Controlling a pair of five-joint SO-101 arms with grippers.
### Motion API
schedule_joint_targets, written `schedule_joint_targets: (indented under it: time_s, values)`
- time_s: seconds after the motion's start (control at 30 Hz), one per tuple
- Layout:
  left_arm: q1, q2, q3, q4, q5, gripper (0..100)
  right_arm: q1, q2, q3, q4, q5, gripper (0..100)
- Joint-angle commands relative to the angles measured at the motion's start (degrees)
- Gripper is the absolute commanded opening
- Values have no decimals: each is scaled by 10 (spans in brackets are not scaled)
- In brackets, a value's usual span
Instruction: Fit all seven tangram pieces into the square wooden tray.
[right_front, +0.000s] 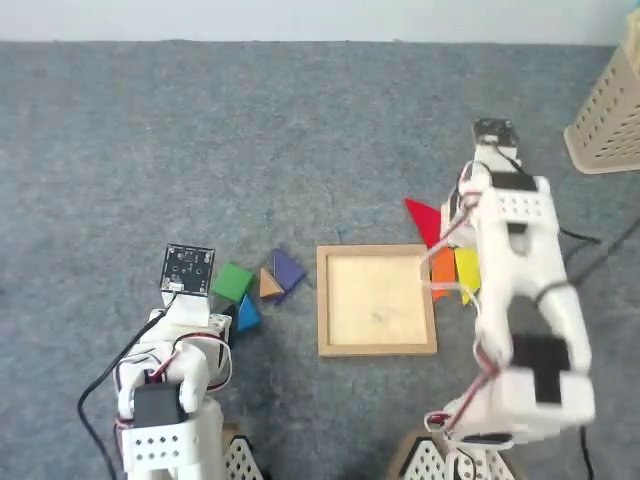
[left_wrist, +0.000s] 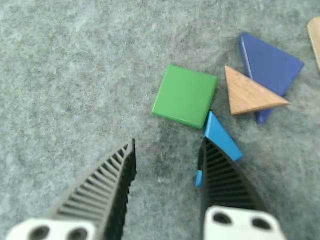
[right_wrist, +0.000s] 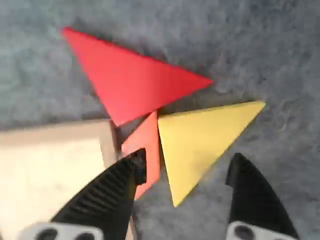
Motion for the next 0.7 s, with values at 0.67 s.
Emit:
schedule_joint_targets:
  time_s: [0.67]
  values:
    - [-1,-10,-5,3,-4,194,43,307,-334,159,-145,258]
